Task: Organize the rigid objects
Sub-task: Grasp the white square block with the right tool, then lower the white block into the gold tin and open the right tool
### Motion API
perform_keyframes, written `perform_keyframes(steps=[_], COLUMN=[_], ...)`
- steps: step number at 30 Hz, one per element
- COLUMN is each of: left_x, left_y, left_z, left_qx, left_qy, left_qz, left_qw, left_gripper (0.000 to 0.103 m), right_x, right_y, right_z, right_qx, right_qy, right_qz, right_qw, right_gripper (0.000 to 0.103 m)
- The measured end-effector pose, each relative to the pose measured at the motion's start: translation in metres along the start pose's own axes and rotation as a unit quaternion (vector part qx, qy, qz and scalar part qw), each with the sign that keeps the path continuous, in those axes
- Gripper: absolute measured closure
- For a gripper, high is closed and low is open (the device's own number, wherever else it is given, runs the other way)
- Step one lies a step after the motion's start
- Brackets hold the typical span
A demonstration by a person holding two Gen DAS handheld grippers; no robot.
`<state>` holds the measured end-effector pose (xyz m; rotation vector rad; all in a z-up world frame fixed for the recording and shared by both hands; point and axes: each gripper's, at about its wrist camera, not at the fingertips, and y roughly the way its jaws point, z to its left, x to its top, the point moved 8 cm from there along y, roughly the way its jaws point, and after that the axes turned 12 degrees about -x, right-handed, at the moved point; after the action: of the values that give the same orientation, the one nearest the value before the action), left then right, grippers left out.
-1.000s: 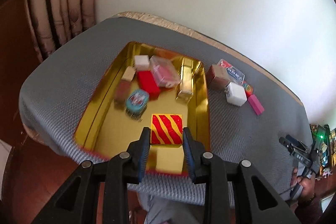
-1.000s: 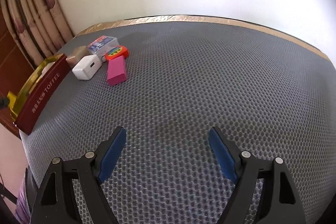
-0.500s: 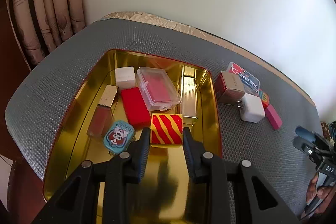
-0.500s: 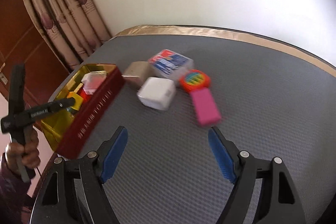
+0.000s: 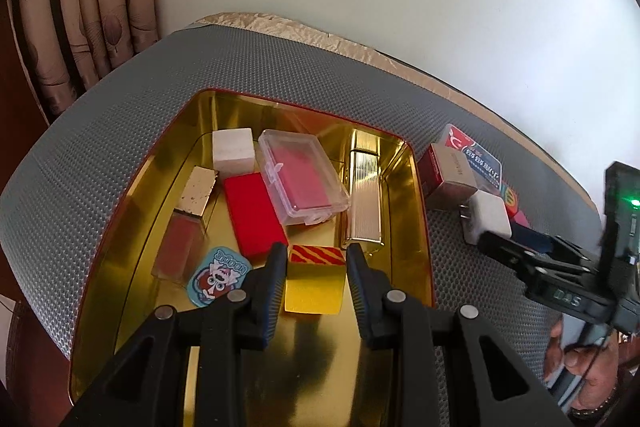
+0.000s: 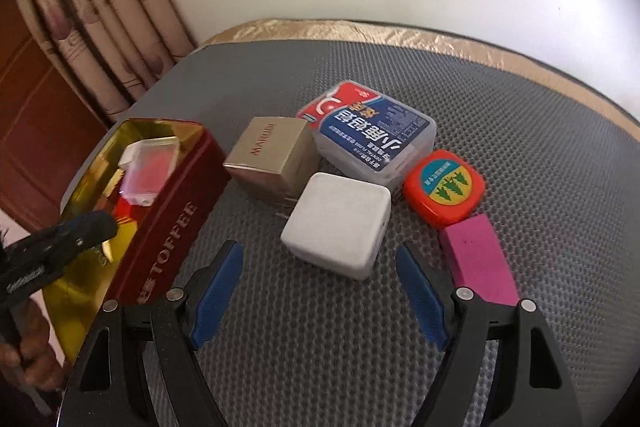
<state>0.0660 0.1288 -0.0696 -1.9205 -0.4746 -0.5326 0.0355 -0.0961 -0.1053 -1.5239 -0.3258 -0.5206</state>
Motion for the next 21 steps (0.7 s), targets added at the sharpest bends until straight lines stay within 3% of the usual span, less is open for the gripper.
perform_keyframes(steps=[6,9,12,17,21], left_x=[0.01,0.014,0.013,-0.008,-0.035], left_y=[-0.028,-0.048,-0.075,-0.124,-0.15], left_z=[-0.007,-0.011,-0.012,0.004,0.03], left_qx=[-0.025,-0.034,-0.024,0.034,0.075], left_qy=[-0.011,-0.018,-0.028,-0.038,-0.064], left_qz=[-0.031,-0.046,-0.066,-0.11,-0.121], left_qw=[0.9991,0.9982,0.9971,0.9926,0.9877], left_gripper=[0.065,0.063,0.063,0.061,0.056], right_x=[0.003,0.005,0.006,-0.003,-0.017], right_y=[0.017,0.018,0.02,0.008,-0.022], right_z=[-0.003,-0.004,-0.002,-0.002,-0.002], right_qx=[-0.026,-0.033,-0.037,-0.024,0.005], right_qy=[-0.005,-0.013,-0.024,-0.03,-0.013], right_qz=[0.006,-0.002,0.0,0.002,-0.003], right_qw=[1.0,0.999,0.999,0.999,1.0], right_gripper=[0.027,0.047,0.048,0.049,0.049])
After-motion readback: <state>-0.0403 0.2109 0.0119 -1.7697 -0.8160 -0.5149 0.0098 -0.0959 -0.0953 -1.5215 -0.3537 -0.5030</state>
